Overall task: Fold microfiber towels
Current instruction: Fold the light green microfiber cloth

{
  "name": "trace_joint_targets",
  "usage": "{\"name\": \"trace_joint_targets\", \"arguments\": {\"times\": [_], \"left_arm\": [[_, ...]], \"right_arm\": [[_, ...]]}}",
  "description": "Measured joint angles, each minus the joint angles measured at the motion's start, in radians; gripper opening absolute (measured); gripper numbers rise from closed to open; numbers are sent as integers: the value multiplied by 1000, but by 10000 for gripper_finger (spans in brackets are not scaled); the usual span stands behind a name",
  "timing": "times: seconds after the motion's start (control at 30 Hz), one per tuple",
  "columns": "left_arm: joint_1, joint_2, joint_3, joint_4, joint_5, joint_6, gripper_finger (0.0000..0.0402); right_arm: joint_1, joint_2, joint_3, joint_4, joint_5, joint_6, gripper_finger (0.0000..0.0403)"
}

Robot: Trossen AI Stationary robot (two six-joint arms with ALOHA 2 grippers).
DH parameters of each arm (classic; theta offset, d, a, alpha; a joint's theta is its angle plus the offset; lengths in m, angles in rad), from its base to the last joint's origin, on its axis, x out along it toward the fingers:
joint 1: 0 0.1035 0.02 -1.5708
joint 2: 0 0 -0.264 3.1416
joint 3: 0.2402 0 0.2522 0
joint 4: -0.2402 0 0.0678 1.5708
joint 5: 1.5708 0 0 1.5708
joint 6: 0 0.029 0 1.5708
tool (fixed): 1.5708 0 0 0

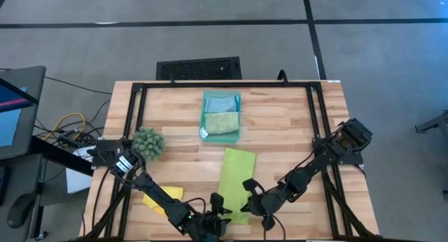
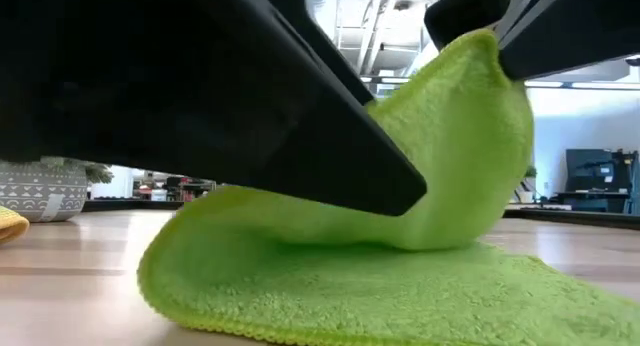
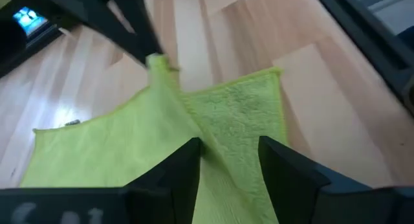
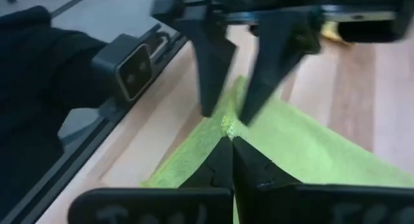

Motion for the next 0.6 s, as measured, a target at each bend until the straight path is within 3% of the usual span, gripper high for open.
{"name": "trace_joint_targets", "arguments": {"times": [0.6], "left_arm": [[-55,0,20,-115,-34,-65,113]], "right_arm": [[3,0,0,-38,-47,3,23]]}}
